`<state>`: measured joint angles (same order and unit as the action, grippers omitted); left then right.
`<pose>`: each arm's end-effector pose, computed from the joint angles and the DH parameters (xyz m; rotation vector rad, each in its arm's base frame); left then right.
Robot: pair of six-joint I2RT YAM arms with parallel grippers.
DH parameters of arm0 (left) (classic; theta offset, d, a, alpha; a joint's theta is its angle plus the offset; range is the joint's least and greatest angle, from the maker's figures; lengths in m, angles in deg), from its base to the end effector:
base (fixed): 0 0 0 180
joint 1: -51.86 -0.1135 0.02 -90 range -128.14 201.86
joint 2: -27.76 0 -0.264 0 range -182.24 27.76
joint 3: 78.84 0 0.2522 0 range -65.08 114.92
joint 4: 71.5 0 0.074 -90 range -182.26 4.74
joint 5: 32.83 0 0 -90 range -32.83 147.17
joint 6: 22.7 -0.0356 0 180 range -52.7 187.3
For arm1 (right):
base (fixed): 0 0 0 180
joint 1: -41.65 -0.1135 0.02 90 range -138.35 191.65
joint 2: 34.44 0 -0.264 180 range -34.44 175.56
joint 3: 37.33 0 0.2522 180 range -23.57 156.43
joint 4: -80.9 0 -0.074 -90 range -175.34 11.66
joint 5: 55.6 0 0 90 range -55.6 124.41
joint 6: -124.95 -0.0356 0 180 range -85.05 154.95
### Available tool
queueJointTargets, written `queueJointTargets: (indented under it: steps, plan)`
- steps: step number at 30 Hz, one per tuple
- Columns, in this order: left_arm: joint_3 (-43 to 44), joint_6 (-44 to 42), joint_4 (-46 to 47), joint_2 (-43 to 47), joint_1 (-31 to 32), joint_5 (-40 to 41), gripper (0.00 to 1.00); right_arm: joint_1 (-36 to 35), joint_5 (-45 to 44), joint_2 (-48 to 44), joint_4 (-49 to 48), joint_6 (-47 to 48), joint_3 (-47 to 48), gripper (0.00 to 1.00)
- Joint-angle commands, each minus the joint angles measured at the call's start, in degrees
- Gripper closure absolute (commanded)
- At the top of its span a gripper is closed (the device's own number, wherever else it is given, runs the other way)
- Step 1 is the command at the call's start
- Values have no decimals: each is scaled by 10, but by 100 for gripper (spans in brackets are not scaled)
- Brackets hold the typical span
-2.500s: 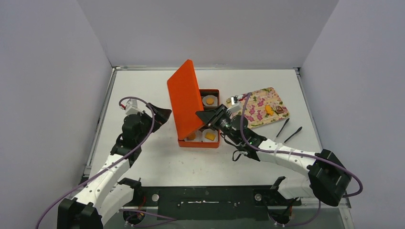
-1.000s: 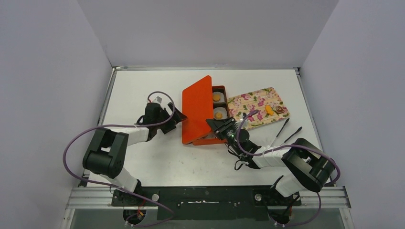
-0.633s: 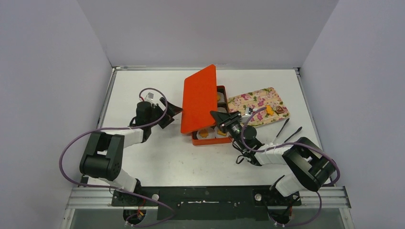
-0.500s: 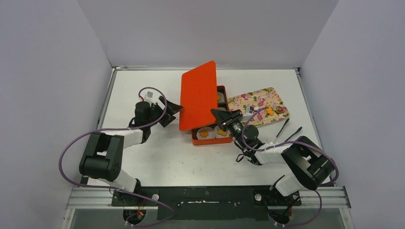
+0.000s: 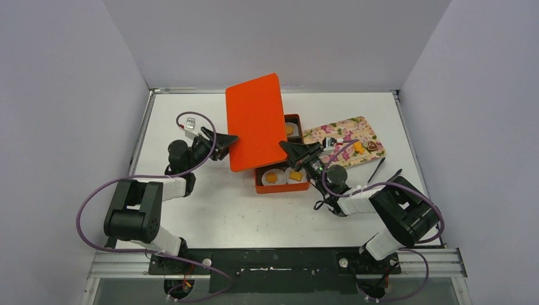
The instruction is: Pack the cookies
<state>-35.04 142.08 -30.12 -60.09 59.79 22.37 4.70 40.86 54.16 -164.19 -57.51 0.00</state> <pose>0.2889 -0.0608 0.1972 -0.5382 1.7855 -1.5470 0.2194 0.1700 0.2068 0.6558 1.4984 1.9212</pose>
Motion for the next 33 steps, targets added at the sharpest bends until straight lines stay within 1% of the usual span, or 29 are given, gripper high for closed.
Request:
queueJointTargets:
  steps: [1,5,6,8,13,16,18,20,23,27,30,33]
  plan:
    - [-2,56,152,7,-11,-48,56,14,33,-9,-109,-21,27,100]
    - [-4,75,173,12,-11,-53,79,29,60,-3,-112,-27,27,100]
    - [-5,79,176,13,-11,-53,87,32,67,-3,-110,-27,27,98]
    - [-7,87,180,17,-11,-51,99,40,83,-3,-98,-19,27,92]
    - [-13,117,187,29,-9,-37,100,72,118,-18,-57,15,8,73]
    - [-15,131,182,39,-1,-20,100,101,150,-32,-9,39,-2,58]
    - [-10,135,173,44,12,-4,100,123,172,-43,22,60,-6,48]
    - [-1,138,165,45,30,10,100,141,184,-59,65,88,-13,39]
    - [17,140,156,43,55,32,100,174,201,-91,141,125,-16,29]
    - [43,142,156,23,81,56,100,232,230,-141,256,184,-6,10]
    - [64,135,155,1,98,69,100,286,244,-182,376,247,12,4]
    - [78,127,151,-20,116,91,100,334,241,-213,493,327,48,0]
